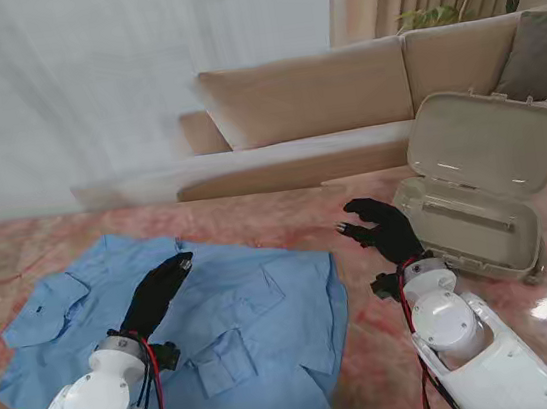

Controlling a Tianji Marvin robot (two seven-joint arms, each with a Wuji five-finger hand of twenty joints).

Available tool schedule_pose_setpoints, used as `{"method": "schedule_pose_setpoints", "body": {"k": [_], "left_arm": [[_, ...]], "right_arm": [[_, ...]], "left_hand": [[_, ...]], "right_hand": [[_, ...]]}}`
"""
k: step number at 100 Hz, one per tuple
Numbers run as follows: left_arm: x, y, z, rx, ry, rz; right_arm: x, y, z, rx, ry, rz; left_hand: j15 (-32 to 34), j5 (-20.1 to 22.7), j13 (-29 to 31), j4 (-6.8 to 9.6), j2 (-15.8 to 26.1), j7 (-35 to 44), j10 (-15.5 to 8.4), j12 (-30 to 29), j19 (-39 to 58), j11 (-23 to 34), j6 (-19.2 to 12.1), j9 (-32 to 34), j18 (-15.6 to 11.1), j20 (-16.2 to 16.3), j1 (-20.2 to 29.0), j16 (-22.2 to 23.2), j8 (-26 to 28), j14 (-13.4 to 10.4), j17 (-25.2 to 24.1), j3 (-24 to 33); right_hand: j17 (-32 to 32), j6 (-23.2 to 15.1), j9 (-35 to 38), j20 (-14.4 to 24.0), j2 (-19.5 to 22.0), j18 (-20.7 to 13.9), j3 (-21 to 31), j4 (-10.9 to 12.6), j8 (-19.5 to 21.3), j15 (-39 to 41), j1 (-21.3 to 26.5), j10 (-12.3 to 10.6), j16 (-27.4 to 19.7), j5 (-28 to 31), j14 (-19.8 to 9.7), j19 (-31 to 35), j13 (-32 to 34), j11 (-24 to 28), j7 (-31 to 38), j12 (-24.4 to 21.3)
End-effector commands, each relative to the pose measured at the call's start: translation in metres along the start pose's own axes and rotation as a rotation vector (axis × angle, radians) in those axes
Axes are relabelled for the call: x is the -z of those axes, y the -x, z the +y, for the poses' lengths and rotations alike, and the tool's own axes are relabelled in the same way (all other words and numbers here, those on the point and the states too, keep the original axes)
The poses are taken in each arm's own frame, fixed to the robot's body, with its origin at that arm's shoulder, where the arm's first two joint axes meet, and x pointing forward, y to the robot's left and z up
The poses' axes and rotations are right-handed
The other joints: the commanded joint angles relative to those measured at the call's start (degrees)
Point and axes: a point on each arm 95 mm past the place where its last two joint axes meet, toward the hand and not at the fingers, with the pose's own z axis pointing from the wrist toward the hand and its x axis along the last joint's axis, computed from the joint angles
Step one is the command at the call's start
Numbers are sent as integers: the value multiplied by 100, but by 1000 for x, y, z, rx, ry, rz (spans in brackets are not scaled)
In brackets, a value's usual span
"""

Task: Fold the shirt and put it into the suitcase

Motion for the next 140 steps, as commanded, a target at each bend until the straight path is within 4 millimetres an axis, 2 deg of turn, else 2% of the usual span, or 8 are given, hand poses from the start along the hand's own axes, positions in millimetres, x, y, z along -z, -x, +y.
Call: {"method": "schedule_pose_setpoints", "body": {"k": [1, 58, 90, 110, 135, 140], "left_arm": [[2, 2, 2, 2, 4, -8], [1, 2, 1, 7, 3, -6], [1, 4, 3, 11, 11, -30], [-1, 0, 5, 14, 16, -16], [8, -14, -12, -26, 83, 13], [11, -14, -19, -44, 91, 9]], "right_arm": [[4, 4, -6, -20, -27, -26], [3, 3, -7, -44, -27, -39], [1, 1, -11, -48, -53, -37], [4, -3, -12, -33, -92, -33], [13, -18, -12, -79, -165, -7], [16, -22, -13, -79, -187, 5]], "left_hand": [[92, -46, 26, -173, 116, -68, -1, -27, 138, -73, -190, 27, 7, -51, 50, -16, 3, 72, -3, -226], [95, -41, 33, -173, 111, -64, 0, -24, 154, -64, -192, 31, 8, -46, 52, -15, 4, 71, -4, -227], [85, -45, 7, -172, 112, -64, -2, -27, 149, -74, -197, 2, 0, -50, 54, -18, 4, 57, -9, -226], [89, -13, 6, -171, 97, -50, 5, -22, 148, -57, -179, 27, -8, -50, 67, -16, 9, 65, 3, -227], [95, -35, 9, -171, 113, -56, 2, -23, 166, -59, -192, 8, -35, -42, 67, -15, 8, 56, 7, -226], [94, -38, 6, -170, 112, -55, -8, -23, 169, -57, -192, 6, -37, -42, 71, -16, 8, 48, 6, -225]], "right_hand": [[83, -37, -50, -41, 56, -1001, -10, 200, -58, -68, -290, 7, -136, -41, 8, 97, -65, -81, -64, -89], [214, -53, -34, -13, 142, -1041, 42, 202, -53, -20, -196, 5, -126, -12, -3, 233, -36, -32, -36, -82], [179, -40, -39, -24, 184, -938, 10, 214, -56, -22, -119, 36, -129, -24, 32, 233, -60, -37, -44, -91], [139, -73, 0, -41, 385, -875, -144, 221, -87, -50, -103, 98, -129, -66, 94, 203, -74, -123, -104, -124], [219, -29, -1, -16, 512, -868, -304, 252, -116, -59, -2, 135, -114, -70, 148, 269, -45, -187, -153, -120], [428, -29, 4, 20, 561, -1002, -331, 263, -120, -5, 6, 166, -94, -102, 198, 406, 54, -161, -170, -102]]}}
